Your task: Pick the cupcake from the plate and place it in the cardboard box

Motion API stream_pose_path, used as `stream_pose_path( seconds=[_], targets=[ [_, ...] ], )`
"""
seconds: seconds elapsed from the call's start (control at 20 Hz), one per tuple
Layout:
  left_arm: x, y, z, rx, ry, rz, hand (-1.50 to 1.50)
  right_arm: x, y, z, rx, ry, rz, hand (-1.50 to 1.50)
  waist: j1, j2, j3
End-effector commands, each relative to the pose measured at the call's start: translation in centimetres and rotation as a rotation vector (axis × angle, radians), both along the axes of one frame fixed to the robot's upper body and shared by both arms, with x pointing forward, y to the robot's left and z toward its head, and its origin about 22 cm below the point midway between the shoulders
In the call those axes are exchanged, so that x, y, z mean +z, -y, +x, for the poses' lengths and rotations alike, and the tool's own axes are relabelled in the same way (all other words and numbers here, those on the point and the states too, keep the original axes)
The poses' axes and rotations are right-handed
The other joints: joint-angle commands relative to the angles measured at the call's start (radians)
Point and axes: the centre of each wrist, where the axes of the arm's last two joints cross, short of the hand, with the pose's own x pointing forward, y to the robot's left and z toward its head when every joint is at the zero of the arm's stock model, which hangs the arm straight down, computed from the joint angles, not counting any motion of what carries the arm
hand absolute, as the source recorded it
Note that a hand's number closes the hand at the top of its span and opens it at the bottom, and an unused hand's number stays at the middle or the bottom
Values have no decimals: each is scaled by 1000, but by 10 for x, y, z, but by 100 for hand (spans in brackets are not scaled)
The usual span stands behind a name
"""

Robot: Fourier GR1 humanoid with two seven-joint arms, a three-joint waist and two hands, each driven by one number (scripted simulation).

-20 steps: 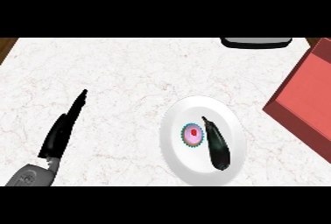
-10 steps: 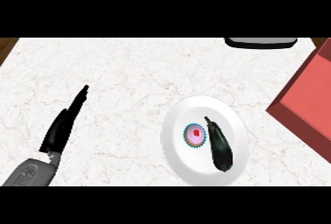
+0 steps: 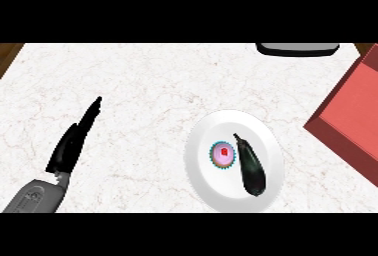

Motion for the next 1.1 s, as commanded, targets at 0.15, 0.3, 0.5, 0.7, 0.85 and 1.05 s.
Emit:
stream_pose_path(
  seconds=[0.15,0.3,0.5,0.7,0.85,1.05],
  targets=[
    [-6,3,-9,8,-14,3,0,-3,-13,56,-25,69,-87,-150,-2,-13,2],
    [0,1,8,12,1,3,0,-1,-18,88,-48,38,-126,-150,-4,-11,2],
    [-10,8,-4,12,4,7,0,-9,-37,109,-5,-63,-127,-150,0,-14,3],
    [-4,5,1,-7,-23,-9,0,-1,-46,129,4,-87,-99,-150,0,-15,3],
    [7,-11,-11,-8,-21,-6,0,-14,-34,130,-32,-80,-97,-150,-3,-18,4],
    [-11,-4,-14,4,-19,-7,0,-25,-56,156,-36,-76,-117,-150,-3,-17,3]
  ],
)
